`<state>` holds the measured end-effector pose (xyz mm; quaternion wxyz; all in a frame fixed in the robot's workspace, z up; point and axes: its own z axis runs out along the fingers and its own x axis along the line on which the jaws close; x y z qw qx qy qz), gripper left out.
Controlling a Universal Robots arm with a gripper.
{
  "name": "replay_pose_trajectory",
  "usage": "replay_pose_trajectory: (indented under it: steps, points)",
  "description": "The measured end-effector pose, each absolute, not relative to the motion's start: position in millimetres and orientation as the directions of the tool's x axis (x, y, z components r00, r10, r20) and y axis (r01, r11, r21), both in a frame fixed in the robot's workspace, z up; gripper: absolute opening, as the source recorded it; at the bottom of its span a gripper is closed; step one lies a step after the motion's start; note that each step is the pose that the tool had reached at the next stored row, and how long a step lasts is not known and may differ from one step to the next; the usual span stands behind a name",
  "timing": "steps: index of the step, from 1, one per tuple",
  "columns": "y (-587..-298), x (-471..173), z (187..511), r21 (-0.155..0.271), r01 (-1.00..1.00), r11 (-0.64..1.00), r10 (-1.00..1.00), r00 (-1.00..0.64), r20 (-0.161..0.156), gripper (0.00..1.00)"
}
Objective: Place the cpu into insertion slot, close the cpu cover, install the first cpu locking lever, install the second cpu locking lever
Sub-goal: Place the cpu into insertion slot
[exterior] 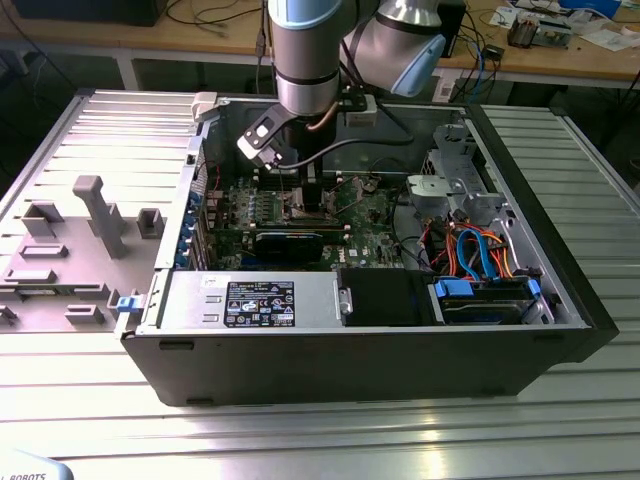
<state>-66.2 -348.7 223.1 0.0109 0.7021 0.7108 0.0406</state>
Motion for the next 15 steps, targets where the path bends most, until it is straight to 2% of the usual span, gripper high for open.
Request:
replay_pose_trajectory:
  steps: [15]
  points:
    - [-348.7, -66.2, 222.6, 0.073, 0.997, 0.011, 0.999, -0.014, 0.042, 0.54]
